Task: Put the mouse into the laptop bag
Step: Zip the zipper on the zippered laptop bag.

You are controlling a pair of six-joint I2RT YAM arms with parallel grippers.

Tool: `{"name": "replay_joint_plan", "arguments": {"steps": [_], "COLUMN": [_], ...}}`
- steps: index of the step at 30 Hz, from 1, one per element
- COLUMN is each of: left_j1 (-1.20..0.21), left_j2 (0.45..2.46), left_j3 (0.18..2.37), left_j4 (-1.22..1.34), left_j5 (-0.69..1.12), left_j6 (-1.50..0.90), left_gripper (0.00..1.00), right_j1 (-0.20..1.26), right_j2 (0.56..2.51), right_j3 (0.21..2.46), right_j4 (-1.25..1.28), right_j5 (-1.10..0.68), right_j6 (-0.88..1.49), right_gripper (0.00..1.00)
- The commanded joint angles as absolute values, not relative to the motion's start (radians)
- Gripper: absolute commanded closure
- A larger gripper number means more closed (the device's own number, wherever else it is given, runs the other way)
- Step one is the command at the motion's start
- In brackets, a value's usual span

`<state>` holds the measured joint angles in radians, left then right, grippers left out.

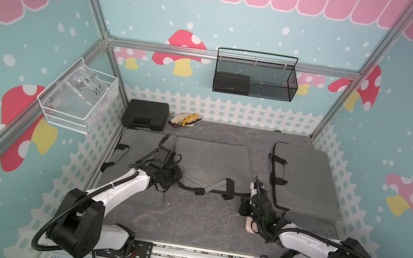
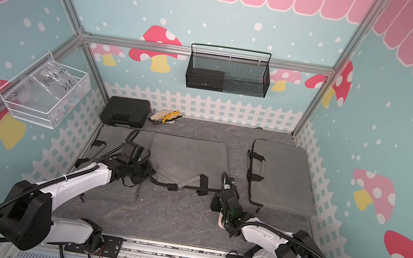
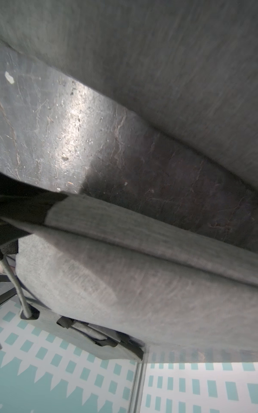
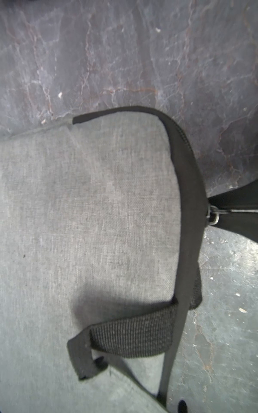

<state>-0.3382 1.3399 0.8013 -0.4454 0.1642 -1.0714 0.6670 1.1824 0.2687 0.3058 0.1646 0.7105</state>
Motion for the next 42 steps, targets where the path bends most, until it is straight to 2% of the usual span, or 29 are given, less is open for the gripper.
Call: {"name": "replay_joint_plan", "arguments": {"steps": [1,4,5,6,8,10,13,17,23,27,35,38,42], "left_j1": [-0.299,-0.300,-0.299,-0.299,-0.299,-0.302,-0.321,-0.400,-0.649,-0.819,-1.015,-1.077,-1.090], "left_j2": [1.334,1.347,1.351,1.356,1.361,1.348,1.296,1.198,1.050,0.992,1.075,1.129,1.198], "left_j3": [0.892,0.921,0.928,0.938,0.953,0.955,0.929,0.887,0.789,0.656,0.398,0.391,0.430], "left_j4": [-0.428,-0.438,-0.439,-0.440,-0.446,-0.457,-0.458,-0.461,-0.418,-0.260,0.328,0.396,0.391], "left_j5": [-0.067,-0.079,-0.077,-0.076,-0.067,-0.063,-0.079,-0.105,-0.192,-0.267,-0.342,-0.427,-0.424], "left_j6": [-1.053,-1.049,-1.050,-1.048,-1.046,-1.048,-1.065,-1.093,-1.203,-1.293,-1.362,-1.366,-1.396], "left_gripper": [1.00,0.99,0.94,0.83,0.52,0.38,0.25,0.23,0.22,0.22,0.23,0.23,0.23], "right_j1": [0.659,0.677,0.683,0.690,0.700,0.722,0.772,0.843,0.938,0.984,1.036,1.055,1.066], "right_j2": [1.143,1.122,1.118,1.115,1.114,1.118,1.138,1.185,1.264,1.310,1.380,1.389,1.402], "right_j3": [0.251,0.259,0.263,0.268,0.279,0.287,0.297,0.328,0.398,0.409,0.434,0.421,0.410], "right_j4": [0.253,0.253,0.252,0.248,0.240,0.240,0.251,0.266,0.272,0.306,0.353,0.390,0.420], "right_j5": [0.156,0.138,0.137,0.134,0.124,0.123,0.142,0.170,0.191,0.196,0.187,0.177,0.172], "right_j6": [0.669,0.655,0.652,0.652,0.652,0.661,0.680,0.695,0.714,0.731,0.746,0.755,0.762], "right_gripper": [1.00,1.00,1.00,1.00,1.00,1.00,1.00,1.00,1.00,1.00,1.00,1.00,1.00]}}
